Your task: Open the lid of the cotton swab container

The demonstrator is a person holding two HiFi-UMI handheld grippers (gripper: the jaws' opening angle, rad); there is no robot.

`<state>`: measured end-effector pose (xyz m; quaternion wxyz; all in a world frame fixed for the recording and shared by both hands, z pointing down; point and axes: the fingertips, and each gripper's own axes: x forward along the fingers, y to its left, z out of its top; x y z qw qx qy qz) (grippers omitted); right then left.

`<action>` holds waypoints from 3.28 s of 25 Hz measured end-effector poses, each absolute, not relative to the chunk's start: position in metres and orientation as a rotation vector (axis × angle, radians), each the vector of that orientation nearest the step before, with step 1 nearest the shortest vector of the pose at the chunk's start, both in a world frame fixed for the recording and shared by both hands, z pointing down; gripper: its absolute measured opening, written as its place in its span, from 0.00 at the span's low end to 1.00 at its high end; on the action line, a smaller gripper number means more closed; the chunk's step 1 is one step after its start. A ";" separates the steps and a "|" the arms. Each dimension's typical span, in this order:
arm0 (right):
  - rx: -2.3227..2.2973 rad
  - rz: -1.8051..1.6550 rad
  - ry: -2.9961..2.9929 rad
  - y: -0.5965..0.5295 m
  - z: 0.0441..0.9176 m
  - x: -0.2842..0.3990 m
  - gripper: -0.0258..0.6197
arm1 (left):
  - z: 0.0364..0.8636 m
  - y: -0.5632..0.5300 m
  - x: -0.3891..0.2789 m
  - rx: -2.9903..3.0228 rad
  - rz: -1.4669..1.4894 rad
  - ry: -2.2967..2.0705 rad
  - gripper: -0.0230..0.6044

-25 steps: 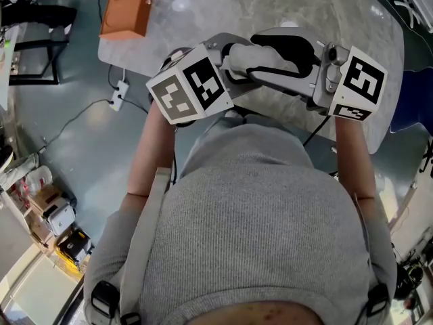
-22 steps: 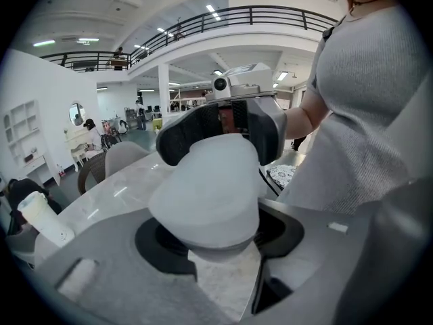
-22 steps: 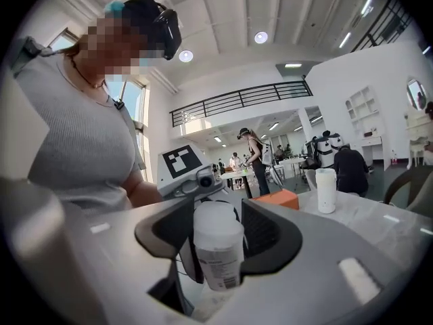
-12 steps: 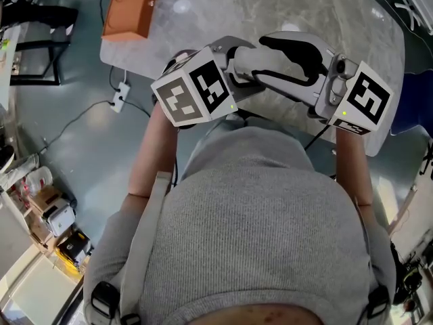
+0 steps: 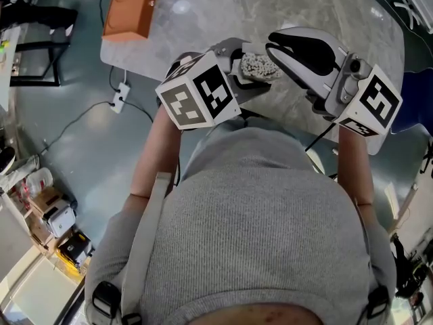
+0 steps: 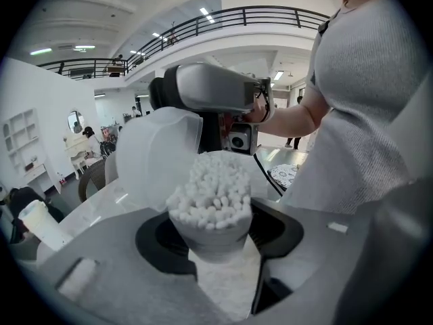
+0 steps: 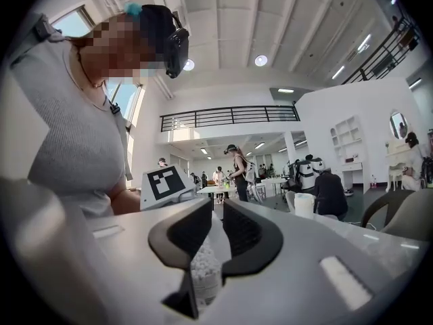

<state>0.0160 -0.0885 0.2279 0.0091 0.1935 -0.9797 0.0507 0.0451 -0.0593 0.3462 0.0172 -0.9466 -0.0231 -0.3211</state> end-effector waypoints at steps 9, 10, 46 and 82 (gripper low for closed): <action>0.653 0.146 -3.031 -0.101 0.227 0.017 0.08 | 0.344 -0.054 0.048 -2.938 -0.915 -0.085 0.40; 0.657 0.138 -3.026 -0.102 0.227 0.017 0.07 | 0.343 -0.053 0.048 -2.942 -0.901 -0.089 0.40; 0.609 0.225 -3.055 -0.090 0.221 0.063 0.17 | 0.315 -0.058 0.050 -2.990 -0.715 -0.057 0.37; 0.274 0.127 -2.985 -0.059 0.259 0.033 0.36 | 0.299 -0.059 0.068 -2.978 -0.661 -0.171 0.38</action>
